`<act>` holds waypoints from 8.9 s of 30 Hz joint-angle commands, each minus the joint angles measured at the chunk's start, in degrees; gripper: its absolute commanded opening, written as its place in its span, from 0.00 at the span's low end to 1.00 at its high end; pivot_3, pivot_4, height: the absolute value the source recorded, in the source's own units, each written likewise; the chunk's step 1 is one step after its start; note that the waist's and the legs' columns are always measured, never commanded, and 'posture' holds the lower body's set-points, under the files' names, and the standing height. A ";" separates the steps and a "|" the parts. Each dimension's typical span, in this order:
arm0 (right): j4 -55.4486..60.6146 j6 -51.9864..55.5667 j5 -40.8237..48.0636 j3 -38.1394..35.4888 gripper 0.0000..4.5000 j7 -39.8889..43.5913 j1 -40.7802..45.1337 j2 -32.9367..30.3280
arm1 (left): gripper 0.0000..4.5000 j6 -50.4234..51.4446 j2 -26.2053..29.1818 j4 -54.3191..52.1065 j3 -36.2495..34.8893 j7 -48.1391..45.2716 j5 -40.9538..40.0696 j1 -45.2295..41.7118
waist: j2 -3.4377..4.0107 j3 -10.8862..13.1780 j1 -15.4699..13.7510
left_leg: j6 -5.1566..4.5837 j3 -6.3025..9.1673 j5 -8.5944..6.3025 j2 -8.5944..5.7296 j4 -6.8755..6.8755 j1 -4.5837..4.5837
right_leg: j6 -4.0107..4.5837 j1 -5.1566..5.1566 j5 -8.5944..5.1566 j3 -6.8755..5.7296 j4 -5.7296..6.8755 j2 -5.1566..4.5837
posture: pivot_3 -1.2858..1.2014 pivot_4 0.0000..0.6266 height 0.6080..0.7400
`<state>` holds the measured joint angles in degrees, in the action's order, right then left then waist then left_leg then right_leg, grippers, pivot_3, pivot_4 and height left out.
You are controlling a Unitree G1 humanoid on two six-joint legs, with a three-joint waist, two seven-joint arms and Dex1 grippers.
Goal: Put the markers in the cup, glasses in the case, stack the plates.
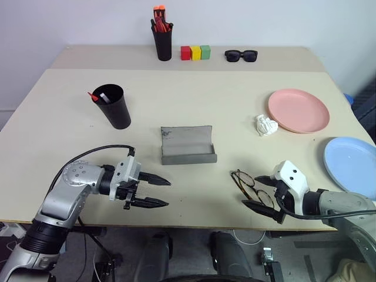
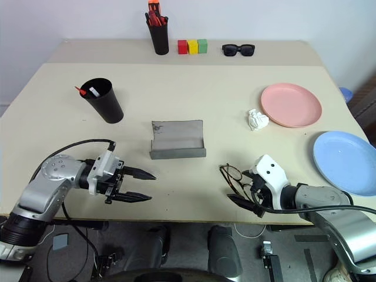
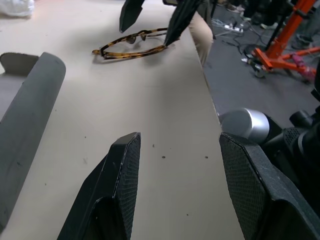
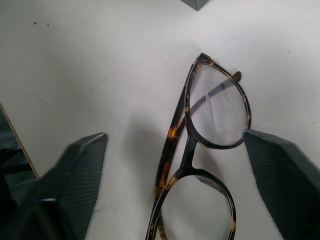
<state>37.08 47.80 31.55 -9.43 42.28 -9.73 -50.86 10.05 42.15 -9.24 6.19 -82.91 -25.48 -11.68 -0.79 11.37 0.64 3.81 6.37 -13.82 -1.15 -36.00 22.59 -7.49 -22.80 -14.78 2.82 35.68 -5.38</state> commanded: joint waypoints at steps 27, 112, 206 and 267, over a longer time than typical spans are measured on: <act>-21.55 -38.23 -19.29 11.81 0.01 13.19 20.46 -0.21 | 0.56 -1.53 0.29 -4.62 -2.32 7.66 -0.25 3.86 | -0.13 -0.05 0.34 | -0.03 -0.06 -0.01 0.02 0.02 -0.05 | 0.01 0.05 0.05 -0.03 -0.08 -0.01 | 0.52 0.24 1.00; -34.10 -48.40 -12.30 5.56 0.01 30.33 12.78 1.39 | 0.56 1.86 1.57 -11.10 -3.55 13.55 -1.38 8.82 | -0.02 -0.03 0.31 | -0.03 -0.05 -0.01 0.01 -0.08 -0.22 | -0.02 0.06 0.03 0.01 0.39 0.03 | 0.52 0.24 1.00; -82.99 -85.43 -27.05 24.53 0.99 50.22 57.41 11.44 | 0.56 3.86 1.13 -20.46 -8.53 23.99 -0.99 18.82 | 0.06 0.02 0.91 | -0.02 -0.04 -0.01 0.05 -0.06 -0.26 | -0.02 0.03 0.07 0.02 0.45 0.08 | 0.52 0.24 1.00; -65.50 -66.25 -15.81 27.36 0.02 47.09 47.91 12.67 | 0.56 4.40 0.45 -21.63 -8.58 25.63 -0.70 20.01 | 0.11 0.04 1.91 | -0.02 -0.02 -0.01 0.07 0.00 -0.40 | -0.02 0.11 0.07 0.03 0.47 0.09 | 0.52 0.24 1.00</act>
<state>-31.95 -21.96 13.47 20.01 91.56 39.04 -39.82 14.70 42.70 -29.46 -2.68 -57.26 -25.63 8.68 -0.68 11.42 2.55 3.79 6.36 -13.83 -1.08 -36.01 22.20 -7.51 -22.69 -14.72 2.85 36.16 -5.29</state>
